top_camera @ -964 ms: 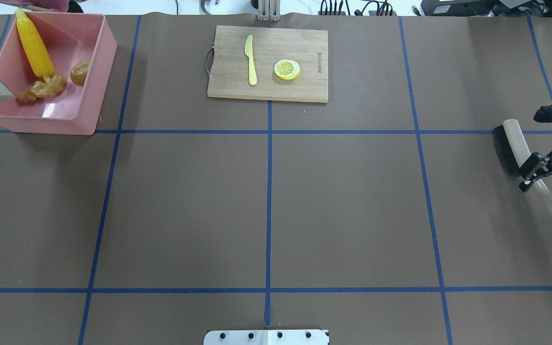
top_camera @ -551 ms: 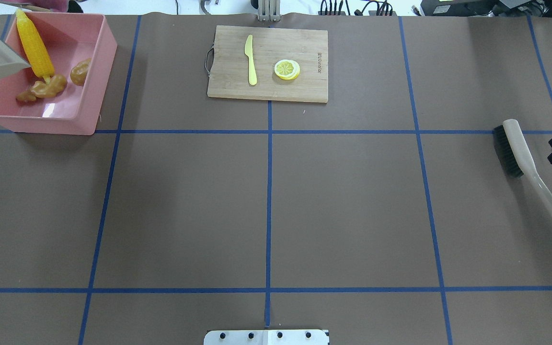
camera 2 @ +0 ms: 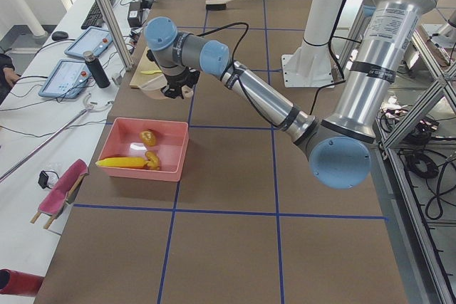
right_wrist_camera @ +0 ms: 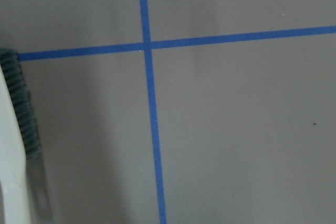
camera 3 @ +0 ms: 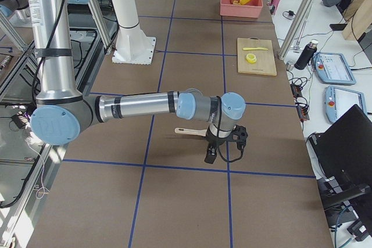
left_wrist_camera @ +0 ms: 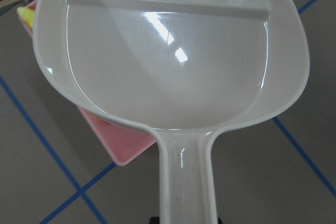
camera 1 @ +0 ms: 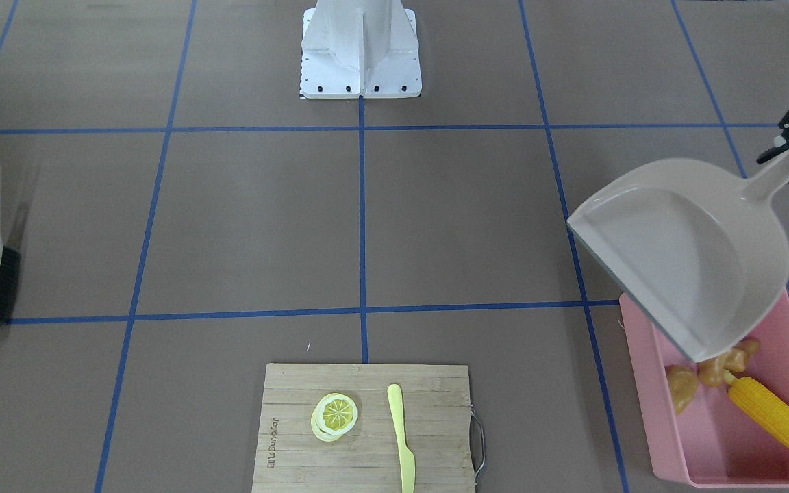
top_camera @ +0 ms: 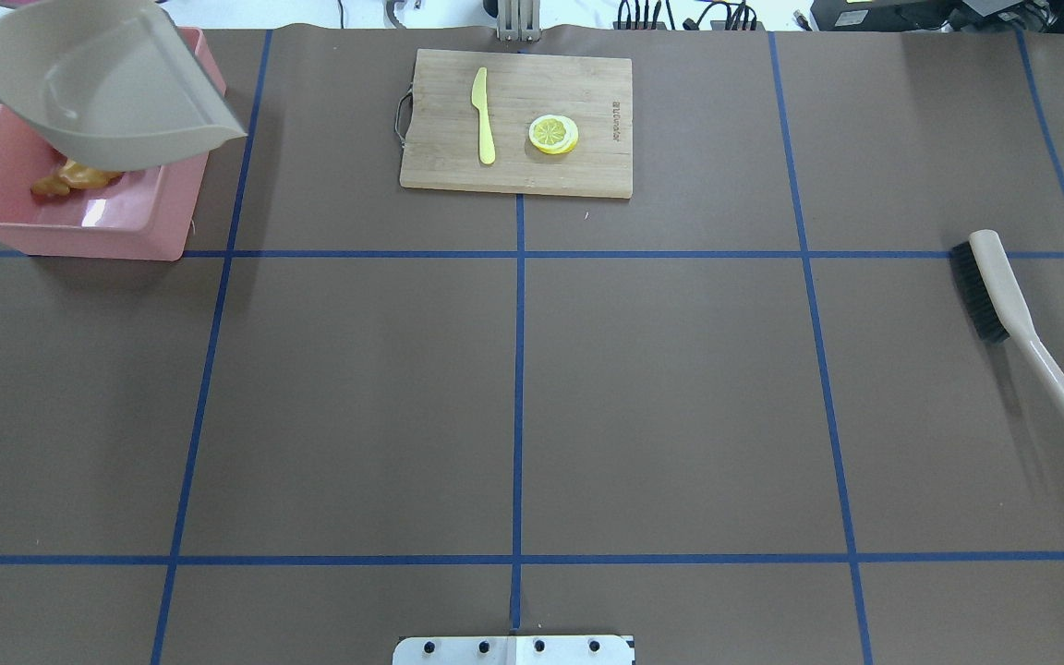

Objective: Sweep and dump trash into bin
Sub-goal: 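Lower the empty dustpan onto the table with the left gripper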

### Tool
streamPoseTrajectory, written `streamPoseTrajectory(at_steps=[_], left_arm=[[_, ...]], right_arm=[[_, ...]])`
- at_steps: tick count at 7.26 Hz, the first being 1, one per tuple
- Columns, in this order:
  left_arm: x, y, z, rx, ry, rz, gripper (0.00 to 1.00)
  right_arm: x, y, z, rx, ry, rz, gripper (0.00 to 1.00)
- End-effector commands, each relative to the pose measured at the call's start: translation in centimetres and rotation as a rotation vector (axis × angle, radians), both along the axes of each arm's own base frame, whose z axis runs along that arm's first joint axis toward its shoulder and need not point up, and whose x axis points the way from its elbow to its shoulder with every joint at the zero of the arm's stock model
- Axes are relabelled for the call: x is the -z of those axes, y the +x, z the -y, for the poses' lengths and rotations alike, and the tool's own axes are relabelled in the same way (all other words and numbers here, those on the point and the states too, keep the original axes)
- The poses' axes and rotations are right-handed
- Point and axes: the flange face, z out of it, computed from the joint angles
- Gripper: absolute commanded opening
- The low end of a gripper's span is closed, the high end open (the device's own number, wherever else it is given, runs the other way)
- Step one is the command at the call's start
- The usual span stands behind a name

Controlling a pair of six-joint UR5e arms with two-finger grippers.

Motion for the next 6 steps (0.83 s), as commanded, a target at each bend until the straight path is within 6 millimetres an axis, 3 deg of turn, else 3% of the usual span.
streamPoseTrajectory(at_steps=[1,2,4,6], left_arm=[[3.1,12.7,-2.1,-0.192,0.255,-0.003,0.0],[3.5,17.8,-3.8,-0.249,0.371,0.0,0.0],[1.7,22.5,-5.2,-0.277,0.49,0.007,0.0],[-2.8,22.5,-6.2,-0.262,0.549,0.003,0.0]], right_arm=[[-3.0,1.6,-6.8,-0.008,0.105,-0.05,1.0],[-3.3,1.6,-6.8,-0.055,0.101,-0.054,1.0],[-4.4,1.5,-6.6,-0.107,0.039,-0.054,1.0],[-4.7,1.5,-6.7,-0.107,0.033,-0.055,1.0]])
